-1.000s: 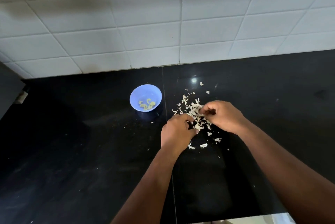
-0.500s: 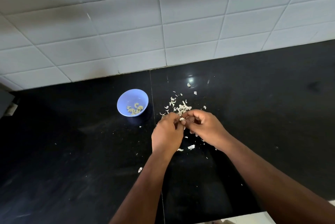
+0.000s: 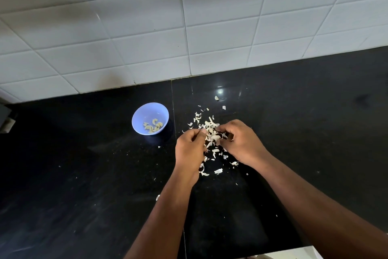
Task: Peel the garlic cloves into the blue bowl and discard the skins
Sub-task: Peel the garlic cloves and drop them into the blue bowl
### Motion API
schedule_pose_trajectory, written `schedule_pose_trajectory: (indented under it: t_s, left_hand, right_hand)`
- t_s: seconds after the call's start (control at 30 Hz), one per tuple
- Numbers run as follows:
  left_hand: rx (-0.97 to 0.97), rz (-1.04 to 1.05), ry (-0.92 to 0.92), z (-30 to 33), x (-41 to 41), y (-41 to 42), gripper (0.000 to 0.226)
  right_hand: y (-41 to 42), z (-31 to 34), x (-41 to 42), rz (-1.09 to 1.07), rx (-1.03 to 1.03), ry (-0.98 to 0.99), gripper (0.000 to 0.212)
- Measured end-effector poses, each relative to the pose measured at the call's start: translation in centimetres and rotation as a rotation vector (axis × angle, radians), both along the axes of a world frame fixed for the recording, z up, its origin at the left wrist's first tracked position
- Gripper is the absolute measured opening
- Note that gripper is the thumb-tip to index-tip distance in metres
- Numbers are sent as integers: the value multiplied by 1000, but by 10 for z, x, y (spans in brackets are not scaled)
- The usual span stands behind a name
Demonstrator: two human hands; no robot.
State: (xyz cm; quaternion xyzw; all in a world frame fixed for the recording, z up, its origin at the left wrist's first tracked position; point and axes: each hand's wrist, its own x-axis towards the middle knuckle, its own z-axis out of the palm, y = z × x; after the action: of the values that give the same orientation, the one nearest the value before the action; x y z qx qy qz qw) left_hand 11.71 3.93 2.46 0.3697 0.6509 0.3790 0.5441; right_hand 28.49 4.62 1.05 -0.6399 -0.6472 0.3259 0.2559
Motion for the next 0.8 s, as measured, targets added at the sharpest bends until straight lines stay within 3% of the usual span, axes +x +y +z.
schedule_pose_trajectory:
  t_s: [0.17, 0.43, 0.57, 0.8]
  left_hand:
    - [-167, 75, -381, 11, 5, 4, 18]
    - [-214, 49, -393, 15, 11, 8, 28]
    - [-202, 107, -446, 15, 17, 8, 14]
    - [-156, 134, -555, 17, 20, 9, 8]
  right_hand:
    - [-4, 8, -15, -99, 140, 316, 20]
    - [-5, 10, -16, -112, 188, 483, 17]
    - [-2, 12, -14, -138, 164, 494, 12]
    - [3, 22, -11, -247, 52, 766, 14]
